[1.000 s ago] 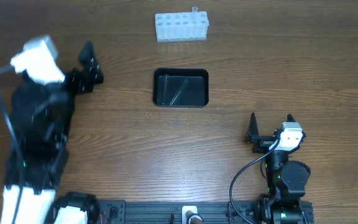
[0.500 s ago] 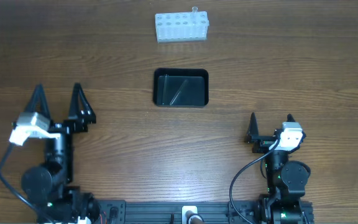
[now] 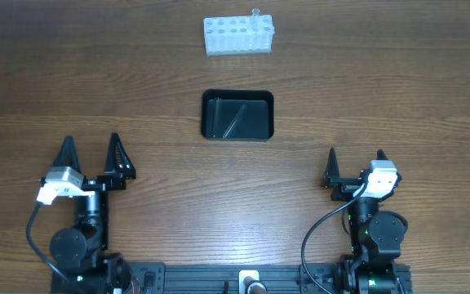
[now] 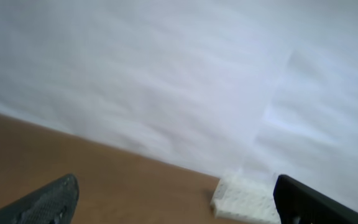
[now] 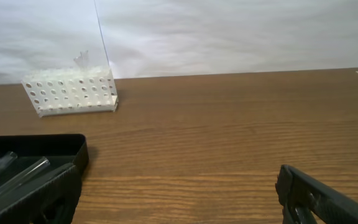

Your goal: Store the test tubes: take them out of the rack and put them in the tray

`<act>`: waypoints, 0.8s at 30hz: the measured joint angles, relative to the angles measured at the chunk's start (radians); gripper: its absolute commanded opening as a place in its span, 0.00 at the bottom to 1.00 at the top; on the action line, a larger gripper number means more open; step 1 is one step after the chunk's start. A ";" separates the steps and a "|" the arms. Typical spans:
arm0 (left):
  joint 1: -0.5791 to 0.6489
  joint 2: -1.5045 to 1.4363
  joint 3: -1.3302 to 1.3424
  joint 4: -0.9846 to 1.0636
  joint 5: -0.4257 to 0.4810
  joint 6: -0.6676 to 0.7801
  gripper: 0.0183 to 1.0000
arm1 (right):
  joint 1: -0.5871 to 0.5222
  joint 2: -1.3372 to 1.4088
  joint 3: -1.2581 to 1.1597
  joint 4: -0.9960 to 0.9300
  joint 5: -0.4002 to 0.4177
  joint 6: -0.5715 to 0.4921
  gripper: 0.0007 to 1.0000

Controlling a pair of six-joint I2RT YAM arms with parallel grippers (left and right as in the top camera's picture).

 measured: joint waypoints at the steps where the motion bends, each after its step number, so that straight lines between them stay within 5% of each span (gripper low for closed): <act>1: 0.000 -0.019 0.000 -0.048 -0.008 0.000 1.00 | 0.000 0.000 0.000 0.000 0.000 -0.001 0.99; 13: 0.000 -0.043 0.000 -0.322 -0.035 0.085 1.00 | 0.000 0.000 0.000 0.000 0.000 0.000 0.99; 24: 0.000 -0.043 0.000 -0.332 -0.034 0.200 1.00 | 0.000 0.000 0.000 0.000 0.000 0.000 0.99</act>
